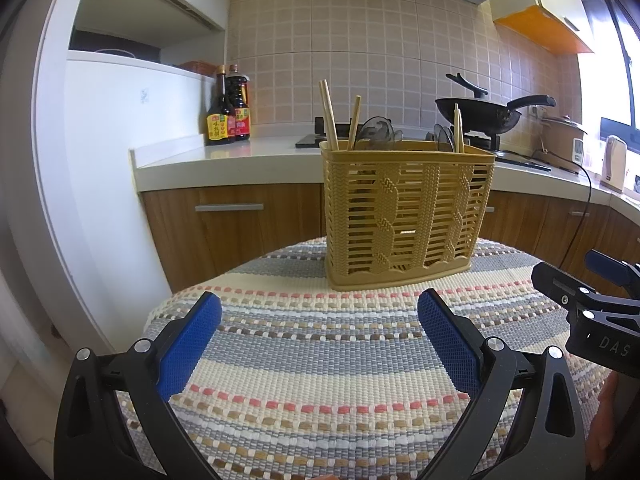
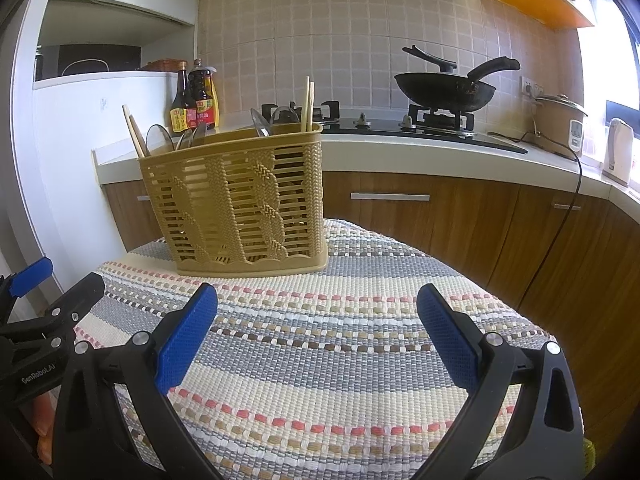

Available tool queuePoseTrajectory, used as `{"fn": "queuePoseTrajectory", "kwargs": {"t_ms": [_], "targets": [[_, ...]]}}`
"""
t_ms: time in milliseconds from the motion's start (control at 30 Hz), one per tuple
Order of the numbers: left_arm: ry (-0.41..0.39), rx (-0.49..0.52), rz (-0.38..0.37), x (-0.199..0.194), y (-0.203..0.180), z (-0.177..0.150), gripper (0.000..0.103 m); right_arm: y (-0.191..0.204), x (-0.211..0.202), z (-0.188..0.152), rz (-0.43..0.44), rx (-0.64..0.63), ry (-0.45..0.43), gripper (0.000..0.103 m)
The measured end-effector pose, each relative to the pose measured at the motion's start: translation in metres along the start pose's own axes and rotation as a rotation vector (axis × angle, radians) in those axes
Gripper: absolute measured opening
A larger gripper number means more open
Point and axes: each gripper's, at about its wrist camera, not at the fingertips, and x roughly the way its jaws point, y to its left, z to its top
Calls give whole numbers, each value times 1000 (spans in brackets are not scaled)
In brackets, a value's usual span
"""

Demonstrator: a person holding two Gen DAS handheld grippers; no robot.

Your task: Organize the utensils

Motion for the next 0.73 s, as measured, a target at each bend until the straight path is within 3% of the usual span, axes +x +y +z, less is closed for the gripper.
{"fn": "queuePoseTrajectory", "kwargs": {"t_ms": [233, 367, 733], "targets": [[-5, 4, -9, 0, 0, -1, 96, 0, 0, 0, 1, 3, 2, 95], [-51, 7, -7, -6, 1, -1, 95, 0, 0, 0, 2, 3, 3, 95], [-7, 1, -15, -1, 2, -1, 96, 0, 0, -1, 1, 8, 4, 95]]}}
